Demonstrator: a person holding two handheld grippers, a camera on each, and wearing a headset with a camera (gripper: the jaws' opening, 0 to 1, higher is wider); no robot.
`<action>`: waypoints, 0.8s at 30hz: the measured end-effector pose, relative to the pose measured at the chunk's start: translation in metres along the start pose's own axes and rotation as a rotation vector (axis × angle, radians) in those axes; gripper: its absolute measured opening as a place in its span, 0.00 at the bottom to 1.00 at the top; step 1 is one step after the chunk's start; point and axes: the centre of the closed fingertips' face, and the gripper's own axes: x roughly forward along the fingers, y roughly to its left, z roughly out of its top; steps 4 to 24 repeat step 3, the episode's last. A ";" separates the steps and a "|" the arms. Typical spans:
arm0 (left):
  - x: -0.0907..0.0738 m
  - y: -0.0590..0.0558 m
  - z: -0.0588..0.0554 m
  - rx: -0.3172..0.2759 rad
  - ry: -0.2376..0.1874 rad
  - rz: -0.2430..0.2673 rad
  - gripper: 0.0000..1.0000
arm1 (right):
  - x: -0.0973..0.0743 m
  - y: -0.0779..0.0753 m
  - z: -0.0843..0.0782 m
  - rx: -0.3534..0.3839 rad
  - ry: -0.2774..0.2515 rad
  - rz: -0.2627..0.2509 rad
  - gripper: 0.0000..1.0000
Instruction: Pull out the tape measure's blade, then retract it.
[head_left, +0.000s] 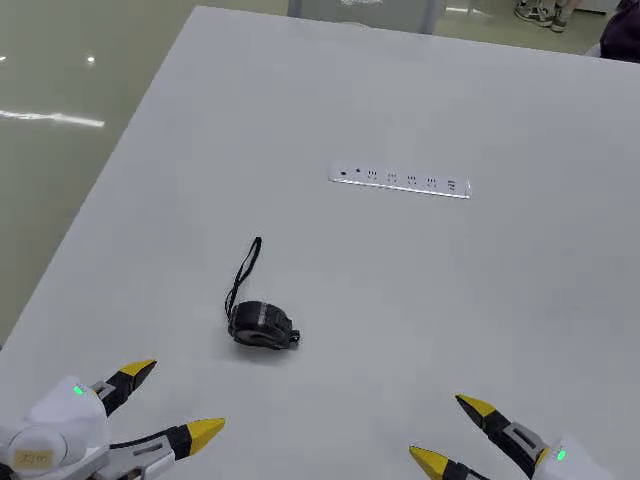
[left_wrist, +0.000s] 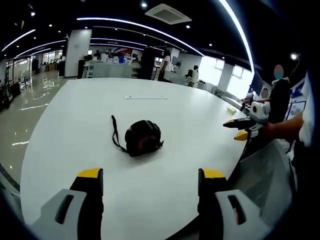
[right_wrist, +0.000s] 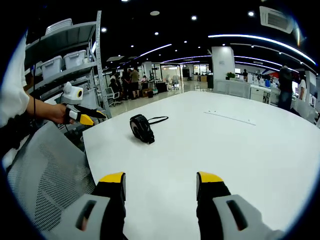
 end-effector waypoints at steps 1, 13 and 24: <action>0.000 -0.001 0.000 0.001 0.000 -0.001 0.76 | 0.000 0.000 0.000 0.001 -0.001 -0.001 0.57; 0.000 -0.002 -0.001 0.003 0.002 -0.002 0.76 | -0.001 0.001 0.000 0.001 0.000 -0.001 0.57; 0.000 -0.002 -0.001 0.003 0.002 -0.002 0.76 | -0.001 0.001 0.000 0.001 0.000 -0.001 0.57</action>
